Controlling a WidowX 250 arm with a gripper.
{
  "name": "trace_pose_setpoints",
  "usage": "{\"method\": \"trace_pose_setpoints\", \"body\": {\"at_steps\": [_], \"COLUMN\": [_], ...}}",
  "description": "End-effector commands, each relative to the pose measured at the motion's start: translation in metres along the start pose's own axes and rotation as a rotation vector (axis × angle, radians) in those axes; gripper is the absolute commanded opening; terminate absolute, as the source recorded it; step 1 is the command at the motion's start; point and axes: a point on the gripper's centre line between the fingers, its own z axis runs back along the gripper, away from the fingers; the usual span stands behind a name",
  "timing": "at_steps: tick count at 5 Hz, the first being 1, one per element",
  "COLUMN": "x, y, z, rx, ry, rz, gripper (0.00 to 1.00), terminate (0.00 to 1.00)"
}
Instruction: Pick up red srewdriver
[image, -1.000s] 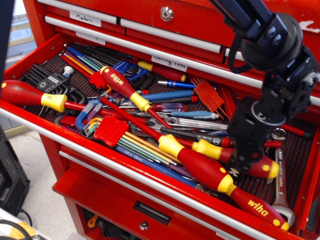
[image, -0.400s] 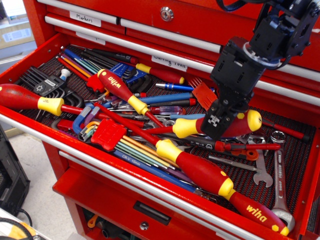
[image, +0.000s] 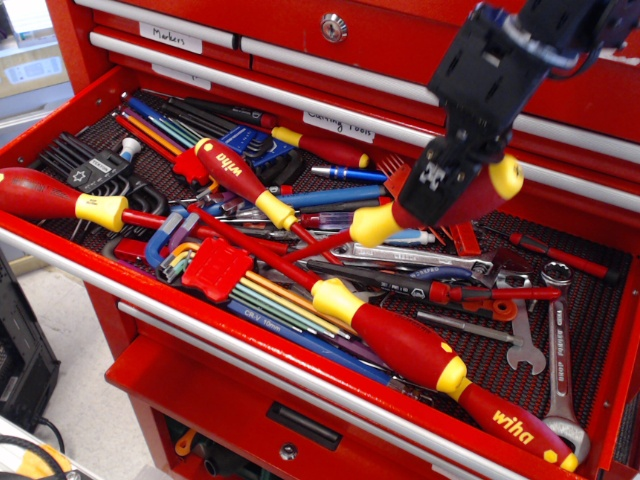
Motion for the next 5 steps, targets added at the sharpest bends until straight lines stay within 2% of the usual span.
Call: {"method": "trace_pose_setpoints", "body": {"at_steps": [1, 3, 4, 5], "x": [0.019, 0.034, 0.047, 0.056], "y": [-0.007, -0.007, 0.003, 0.007], "z": [0.078, 0.101, 0.098, 0.091], "rx": [-0.058, -0.039, -0.015, -0.018], "ry": [0.015, -0.092, -0.202, -0.284], "rz": [0.058, 0.052, 0.001, -0.030], "gripper": [0.00, 0.00, 0.00, 0.00], "terminate": [0.00, 0.00, 0.00, 0.00]}}
